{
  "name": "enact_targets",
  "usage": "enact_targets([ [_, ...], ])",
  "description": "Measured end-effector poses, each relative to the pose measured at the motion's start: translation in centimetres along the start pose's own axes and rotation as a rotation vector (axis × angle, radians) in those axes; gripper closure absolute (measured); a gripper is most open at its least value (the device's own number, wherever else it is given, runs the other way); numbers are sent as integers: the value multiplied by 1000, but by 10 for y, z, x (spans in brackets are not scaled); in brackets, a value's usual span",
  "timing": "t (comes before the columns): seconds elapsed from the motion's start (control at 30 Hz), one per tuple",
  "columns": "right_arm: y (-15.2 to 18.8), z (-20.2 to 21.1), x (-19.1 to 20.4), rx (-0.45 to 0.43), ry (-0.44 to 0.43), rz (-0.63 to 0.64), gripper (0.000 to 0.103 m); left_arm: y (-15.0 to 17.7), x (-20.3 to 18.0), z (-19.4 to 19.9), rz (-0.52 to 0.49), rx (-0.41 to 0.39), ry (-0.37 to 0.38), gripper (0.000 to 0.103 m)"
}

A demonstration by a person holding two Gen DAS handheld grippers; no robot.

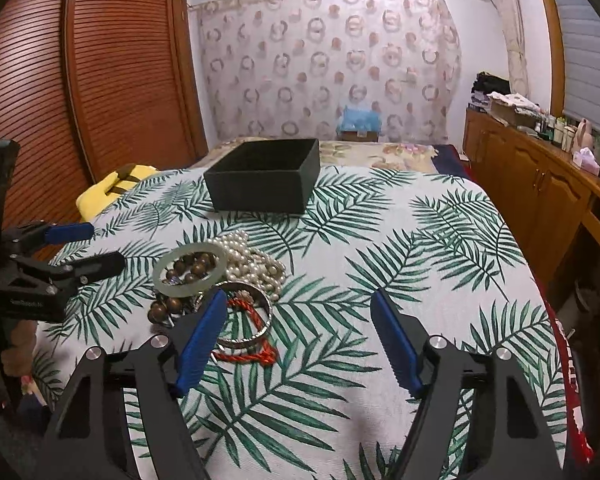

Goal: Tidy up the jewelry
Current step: 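Grasp the jade bangle with the left gripper while the right gripper grasps the silver bangle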

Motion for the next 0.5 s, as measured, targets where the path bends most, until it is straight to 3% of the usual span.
enact_targets([
  [0.1,1,0,0,6,2,9,27,-1,-8,-12,-10,19,43,7],
  [0.33,8,-5,3,42,-10,34,46,-6,-24,-34,-20,52,145,7],
  [0.5,9,-7,1,55,-9,40,47,-9,-30,-50,-1,78,216,9],
])
Point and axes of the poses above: each gripper's, at about its wrist camera, not at the fingertips, and z roughly against the way its jaws point, x to its left, y to its underside, the point moved 8 cm from there along -z, roughly the way its jaws point, and after that the axes turned 11 degrees about -z, right-handed, at the moved point
